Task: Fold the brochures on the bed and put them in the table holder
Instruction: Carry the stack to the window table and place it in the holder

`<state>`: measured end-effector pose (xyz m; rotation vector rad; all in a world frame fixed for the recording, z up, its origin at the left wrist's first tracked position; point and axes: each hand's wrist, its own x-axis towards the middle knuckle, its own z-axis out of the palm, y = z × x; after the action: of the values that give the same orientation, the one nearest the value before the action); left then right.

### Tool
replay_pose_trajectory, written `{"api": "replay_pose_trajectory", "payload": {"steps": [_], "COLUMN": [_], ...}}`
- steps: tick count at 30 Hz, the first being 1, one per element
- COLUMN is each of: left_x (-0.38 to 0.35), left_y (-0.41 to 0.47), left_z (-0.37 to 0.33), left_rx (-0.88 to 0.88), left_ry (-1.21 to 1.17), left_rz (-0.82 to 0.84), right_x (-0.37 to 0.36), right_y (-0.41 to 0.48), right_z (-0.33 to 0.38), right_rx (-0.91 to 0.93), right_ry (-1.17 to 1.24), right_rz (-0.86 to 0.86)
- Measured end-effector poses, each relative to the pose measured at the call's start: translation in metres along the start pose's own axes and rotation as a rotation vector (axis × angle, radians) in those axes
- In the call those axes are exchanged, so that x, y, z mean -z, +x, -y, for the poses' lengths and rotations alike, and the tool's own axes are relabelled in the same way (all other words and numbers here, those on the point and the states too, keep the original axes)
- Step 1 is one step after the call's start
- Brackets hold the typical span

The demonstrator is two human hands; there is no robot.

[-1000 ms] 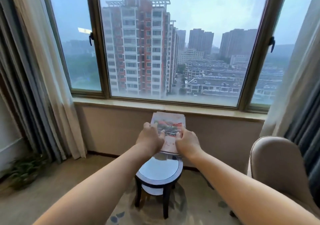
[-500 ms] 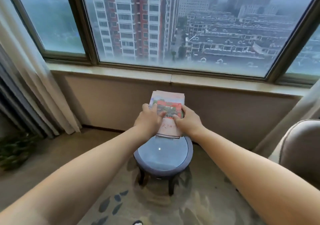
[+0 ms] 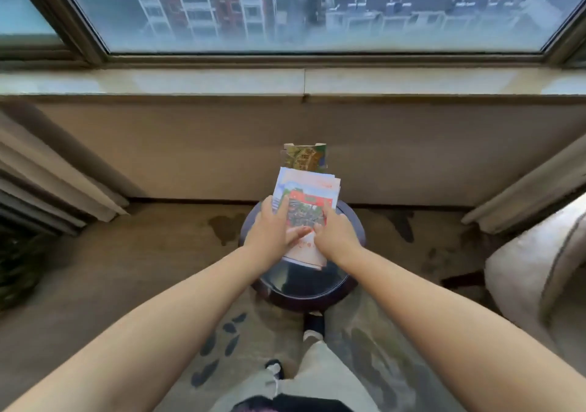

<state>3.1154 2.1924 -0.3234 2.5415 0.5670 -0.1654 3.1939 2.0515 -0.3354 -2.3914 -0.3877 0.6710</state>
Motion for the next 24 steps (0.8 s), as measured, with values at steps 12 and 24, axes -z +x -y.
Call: {"api": "replay_pose_trajectory", "payload": {"steps": [12,24], "left_x": [-0.134,-0.268], "left_y": [0.073,0.133], "left_z": [0.081,0.147], "left_rx": [0.340,0.418], "left_ry": [-0.187,-0.051], "left_rz": [0.475,0.493], "right_x": [-0.095,-0.200], "right_y": [0.084,0.165], "right_z": [-0.092,-0.183], "right_rx": [-0.209,-0.317], "right_ry": [-0.058,-0.049], "right_rz": [0.131,0.110]}}
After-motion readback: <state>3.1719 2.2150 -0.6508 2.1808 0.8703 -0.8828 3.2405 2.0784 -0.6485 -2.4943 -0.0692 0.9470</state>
